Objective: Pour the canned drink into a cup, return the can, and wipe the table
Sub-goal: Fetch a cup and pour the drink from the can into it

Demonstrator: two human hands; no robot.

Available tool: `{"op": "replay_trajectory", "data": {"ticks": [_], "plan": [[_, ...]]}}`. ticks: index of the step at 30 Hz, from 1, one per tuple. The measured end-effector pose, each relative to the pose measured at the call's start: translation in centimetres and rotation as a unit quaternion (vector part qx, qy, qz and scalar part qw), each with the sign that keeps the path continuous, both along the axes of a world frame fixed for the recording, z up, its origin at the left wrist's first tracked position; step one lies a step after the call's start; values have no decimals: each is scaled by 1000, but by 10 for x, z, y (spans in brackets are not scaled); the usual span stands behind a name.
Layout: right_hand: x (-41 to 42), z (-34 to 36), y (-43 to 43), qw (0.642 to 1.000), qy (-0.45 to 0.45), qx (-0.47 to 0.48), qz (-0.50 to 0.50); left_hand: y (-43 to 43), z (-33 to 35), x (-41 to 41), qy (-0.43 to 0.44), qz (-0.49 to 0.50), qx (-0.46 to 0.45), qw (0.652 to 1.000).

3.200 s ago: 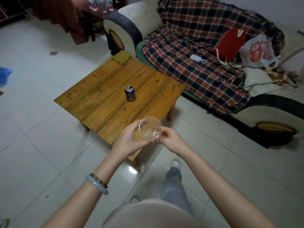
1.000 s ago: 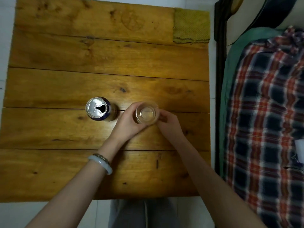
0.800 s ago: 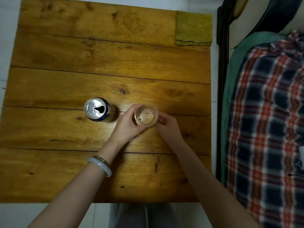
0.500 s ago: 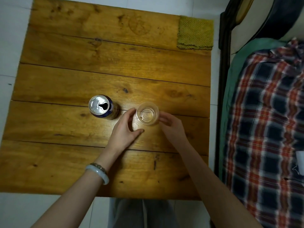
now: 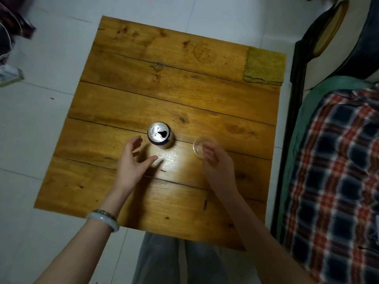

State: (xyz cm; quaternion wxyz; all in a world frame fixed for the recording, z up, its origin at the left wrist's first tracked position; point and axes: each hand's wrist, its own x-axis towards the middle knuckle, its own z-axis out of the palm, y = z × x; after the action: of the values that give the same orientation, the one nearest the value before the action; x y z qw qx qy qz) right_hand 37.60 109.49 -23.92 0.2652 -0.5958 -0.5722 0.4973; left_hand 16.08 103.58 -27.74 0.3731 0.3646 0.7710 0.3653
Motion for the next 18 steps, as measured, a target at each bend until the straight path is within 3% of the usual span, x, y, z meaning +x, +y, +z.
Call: {"op": "replay_trajectory", "data": {"ticks": [7,18], "plan": [[-76,-30,-17,989,9,-110,94,35,-16,-20,-16,-86,6,996],[-99,-58,-2,989,9,-139,40,50,-40,-33,4,-156,39,987]]}}
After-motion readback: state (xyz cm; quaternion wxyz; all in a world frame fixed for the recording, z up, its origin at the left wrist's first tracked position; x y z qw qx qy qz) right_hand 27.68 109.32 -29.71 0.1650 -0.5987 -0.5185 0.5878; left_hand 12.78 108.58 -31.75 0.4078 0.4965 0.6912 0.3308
